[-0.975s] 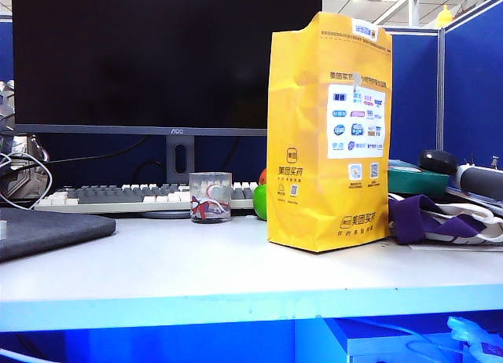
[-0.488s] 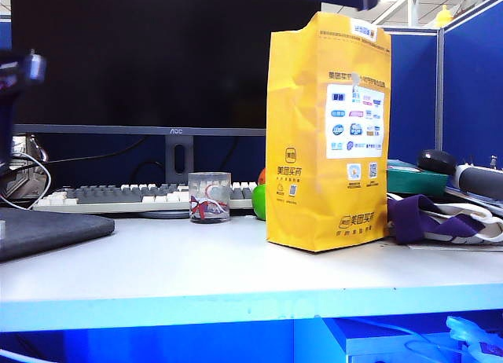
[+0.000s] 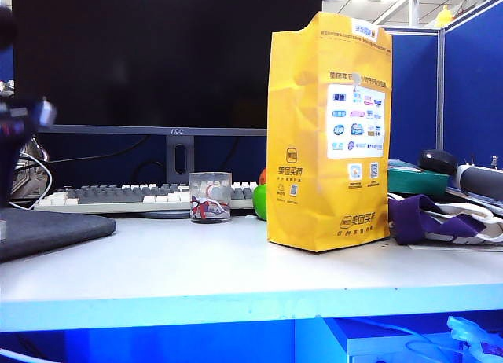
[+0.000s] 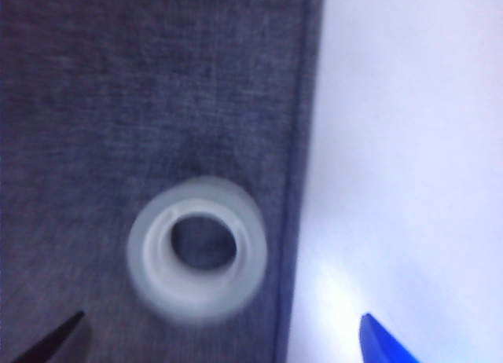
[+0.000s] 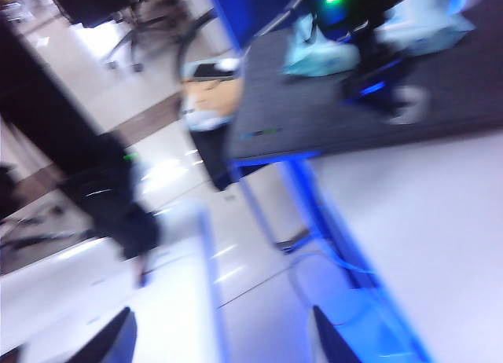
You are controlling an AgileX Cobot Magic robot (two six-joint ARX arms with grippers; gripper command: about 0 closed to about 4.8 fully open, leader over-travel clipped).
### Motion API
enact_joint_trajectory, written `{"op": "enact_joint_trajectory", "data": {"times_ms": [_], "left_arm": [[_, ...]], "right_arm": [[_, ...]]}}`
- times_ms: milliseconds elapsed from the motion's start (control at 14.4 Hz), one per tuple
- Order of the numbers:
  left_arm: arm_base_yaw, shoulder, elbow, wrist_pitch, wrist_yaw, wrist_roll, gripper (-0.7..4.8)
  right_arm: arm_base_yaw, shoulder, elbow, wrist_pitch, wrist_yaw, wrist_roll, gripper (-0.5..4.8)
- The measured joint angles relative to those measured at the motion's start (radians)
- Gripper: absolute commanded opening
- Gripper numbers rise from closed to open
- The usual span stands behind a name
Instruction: Pick up the transparent tape and throw it into the yellow paper bag.
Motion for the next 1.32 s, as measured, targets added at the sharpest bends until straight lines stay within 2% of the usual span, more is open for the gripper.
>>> {"op": "enact_joint_trajectory", "data": {"times_ms": [209, 348, 418, 488, 557, 1045, 1115, 1184, 1254, 1324], "left_arm": [[0.0, 0.059, 0.0, 0.045, -0.041, -0.003, 4.79], [0.0, 0.068, 0.0, 0.06, -0.039, -0.003, 4.79], [-0.002, 0.068, 0.0, 0.063, -0.038, -0.003, 4.79], [-0.004, 0.068, 0.0, 0.063, -0.036, -0.007, 4.79], [-0.004, 0.069, 0.0, 0.063, -0.017, -0.007, 4.79], [-0.005, 0.079, 0.0, 0.074, -0.014, -0.008, 4.79], [-0.005, 0.079, 0.0, 0.074, -0.014, -0.008, 3.9], [-0.005, 0.079, 0.0, 0.074, -0.014, -0.007, 3.23], [-0.005, 0.079, 0.0, 0.074, -0.014, -0.008, 2.61], [-0.005, 0.08, 0.0, 0.074, -0.015, -0.01, 2.23]], "right_arm": [[-0.006, 0.006, 0.0, -0.027, 0.051, -0.034, 2.88], [-0.009, 0.026, 0.0, -0.052, 0.131, -0.083, 2.88], [-0.005, 0.04, 0.0, -0.061, 0.195, -0.111, 2.88], [-0.002, 0.062, 0.0, -0.064, 0.304, -0.16, 2.88], [-0.003, 0.074, 0.0, -0.066, 0.341, -0.179, 2.88], [-0.003, 0.08, 0.0, -0.045, 0.349, -0.185, 2.88], [-0.003, 0.08, 0.0, -0.045, 0.349, -0.185, 2.88], [-0.003, 0.08, 0.0, -0.045, 0.349, -0.185, 2.88], [-0.003, 0.08, 0.0, -0.044, 0.349, -0.185, 2.88], [-0.003, 0.08, 0.0, -0.041, 0.349, -0.185, 2.88]]}}
